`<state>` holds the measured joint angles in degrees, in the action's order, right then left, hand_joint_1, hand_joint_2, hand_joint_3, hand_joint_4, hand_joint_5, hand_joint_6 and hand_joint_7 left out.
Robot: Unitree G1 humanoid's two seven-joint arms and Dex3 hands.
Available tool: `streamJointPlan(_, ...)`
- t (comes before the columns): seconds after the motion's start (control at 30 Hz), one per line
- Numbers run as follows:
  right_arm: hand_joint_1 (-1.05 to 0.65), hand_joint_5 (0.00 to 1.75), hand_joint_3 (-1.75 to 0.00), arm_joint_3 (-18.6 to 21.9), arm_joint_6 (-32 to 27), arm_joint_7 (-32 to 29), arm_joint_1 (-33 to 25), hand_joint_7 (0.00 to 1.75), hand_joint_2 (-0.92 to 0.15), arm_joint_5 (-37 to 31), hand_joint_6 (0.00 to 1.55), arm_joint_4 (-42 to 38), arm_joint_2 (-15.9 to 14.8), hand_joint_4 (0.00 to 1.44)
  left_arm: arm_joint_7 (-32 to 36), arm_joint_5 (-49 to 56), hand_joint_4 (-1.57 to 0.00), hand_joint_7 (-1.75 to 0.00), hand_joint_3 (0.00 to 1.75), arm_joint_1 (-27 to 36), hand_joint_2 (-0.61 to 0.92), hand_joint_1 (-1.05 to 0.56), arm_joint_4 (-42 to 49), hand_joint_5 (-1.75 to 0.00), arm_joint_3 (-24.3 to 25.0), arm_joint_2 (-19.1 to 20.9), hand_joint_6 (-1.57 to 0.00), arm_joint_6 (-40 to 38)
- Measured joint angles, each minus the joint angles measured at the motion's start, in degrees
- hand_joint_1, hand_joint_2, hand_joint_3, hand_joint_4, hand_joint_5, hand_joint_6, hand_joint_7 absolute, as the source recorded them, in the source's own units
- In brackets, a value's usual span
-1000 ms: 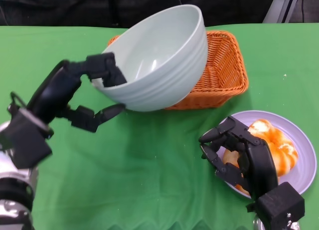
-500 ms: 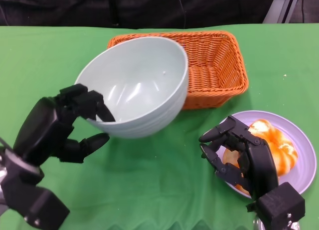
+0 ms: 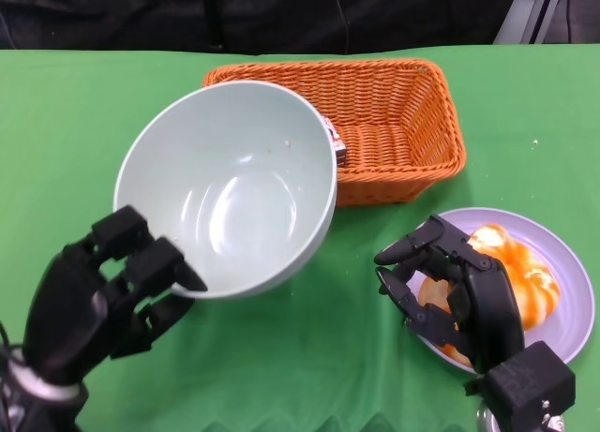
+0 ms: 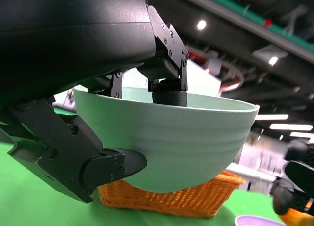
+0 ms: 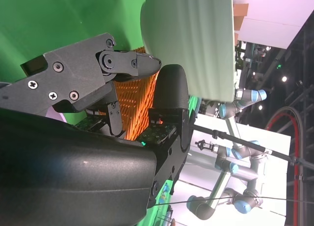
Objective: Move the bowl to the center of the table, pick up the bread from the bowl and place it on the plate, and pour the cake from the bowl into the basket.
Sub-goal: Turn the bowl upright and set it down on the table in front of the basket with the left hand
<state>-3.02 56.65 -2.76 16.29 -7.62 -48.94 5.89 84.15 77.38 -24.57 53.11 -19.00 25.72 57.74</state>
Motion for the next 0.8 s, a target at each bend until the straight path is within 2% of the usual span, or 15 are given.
streamJointPlan(0.07, -0.16, 1.48, -0.47, 0.24, -0.16, 0.30, -0.23, 1.24, -0.76, 0.50, 0.62, 0.42, -0.33, 0.66, 4.76, 0.81, -0.73, -1.40, 0.85, 0.89, 0.65, -0.07, -0.07, -1.48, -2.67, 1.48, -0.64, -1.02)
streamJointPlan(0.23, -0.15, 1.49, -0.47, 0.41, -0.47, 0.40, -0.52, 1.25, -0.77, 0.70, 0.62, 0.87, -0.97, 0.67, 5.20, 0.60, -0.69, -1.43, 0.84, 2.93, 0.63, -0.07, -0.13, -1.58, -5.26, 3.24, -0.63, -1.91)
streamJointPlan(0.3, -0.15, 1.48, -0.47, 0.38, -0.51, 0.61, -0.58, 1.25, -0.77, 0.72, 0.62, 0.92, -0.98, 0.66, 5.20, 0.59, -0.66, -1.48, 0.80, 3.58, 0.65, -0.07, -0.04, -1.63, -6.06, 3.24, -0.59, -2.35)
streamJointPlan(0.4, -0.16, 1.48, -0.47, 0.39, -0.56, 0.63, -0.67, 1.25, -0.77, 0.73, 0.62, 1.15, -1.06, 0.66, 5.21, 0.44, -0.65, -1.43, 0.65, 4.02, 0.72, -0.07, 0.50, -1.64, -6.86, 3.25, -0.61, -3.07)
streamJointPlan(0.47, -0.17, 1.48, -0.46, 0.40, -0.75, 0.70, -0.76, 1.26, -0.77, 0.75, 0.63, 1.37, -1.17, 0.66, 5.21, 0.32, -0.70, -1.38, 0.73, 4.28, 0.68, -0.06, 1.04, -1.55, -7.36, 3.25, -0.64, -3.71)
streamJointPlan(0.57, -0.18, 1.48, -0.46, 0.42, -1.02, 0.72, -1.14, 1.27, -0.77, 0.78, 0.63, 2.15, -1.35, 0.66, 5.21, 0.24, -0.71, -1.42, 0.81, 4.58, 0.66, -0.05, 2.23, -1.52, -7.92, 3.25, -0.61, -4.95)
streamJointPlan(0.8, -0.17, 1.47, -0.44, 0.37, -1.82, 1.60, -2.03, 1.26, -0.78, 1.74, 0.62, 3.43, -1.44, 0.66, 5.23, -1.10, -0.67, -1.57, 0.75, 4.83, 0.70, -0.05, 3.50, -1.57, -9.99, 3.24, -0.55, -6.25)
